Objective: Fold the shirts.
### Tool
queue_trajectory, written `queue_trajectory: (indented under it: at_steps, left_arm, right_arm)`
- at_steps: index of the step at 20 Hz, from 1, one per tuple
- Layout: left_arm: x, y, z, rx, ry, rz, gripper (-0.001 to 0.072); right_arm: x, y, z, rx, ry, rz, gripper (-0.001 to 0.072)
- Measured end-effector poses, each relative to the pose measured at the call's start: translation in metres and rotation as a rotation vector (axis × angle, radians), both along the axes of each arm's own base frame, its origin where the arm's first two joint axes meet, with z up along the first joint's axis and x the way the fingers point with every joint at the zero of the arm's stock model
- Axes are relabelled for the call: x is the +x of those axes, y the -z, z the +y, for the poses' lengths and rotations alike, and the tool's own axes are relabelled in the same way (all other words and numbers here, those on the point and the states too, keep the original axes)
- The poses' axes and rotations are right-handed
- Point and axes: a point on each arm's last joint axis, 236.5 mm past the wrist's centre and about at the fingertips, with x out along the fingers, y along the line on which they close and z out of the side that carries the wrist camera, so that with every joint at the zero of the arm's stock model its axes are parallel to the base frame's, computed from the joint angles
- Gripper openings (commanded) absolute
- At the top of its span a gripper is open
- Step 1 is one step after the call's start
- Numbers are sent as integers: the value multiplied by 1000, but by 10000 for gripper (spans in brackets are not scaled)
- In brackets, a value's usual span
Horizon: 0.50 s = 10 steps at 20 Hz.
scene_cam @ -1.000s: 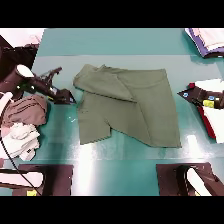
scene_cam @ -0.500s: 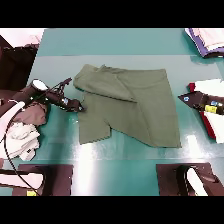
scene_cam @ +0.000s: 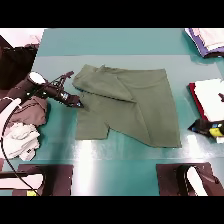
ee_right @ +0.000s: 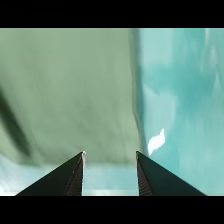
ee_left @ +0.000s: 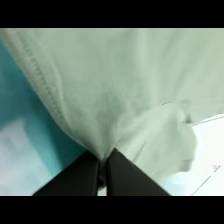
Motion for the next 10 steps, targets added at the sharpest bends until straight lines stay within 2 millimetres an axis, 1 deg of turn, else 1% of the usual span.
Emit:
queue_trajectory:
  at_steps: [2,4,7,9,10]
  left_arm:
    - [3,-14,0,-3,5,-34,27]
    - [4,-22,-1,-4,6,-57,27]
    - [4,-28,-1,-6,9,-69,27]
    - [5,-30,-1,-7,9,-74,27]
    - [5,-30,-1,-7,9,-75,27]
  right_arm:
    - [-24,26,2,18,-3,117,393]
    - [-40,46,6,37,-8,204,391]
    - [-51,64,8,59,-10,275,387]
    - [-49,73,14,95,-7,290,385]
    - [-46,76,17,116,-4,293,372]
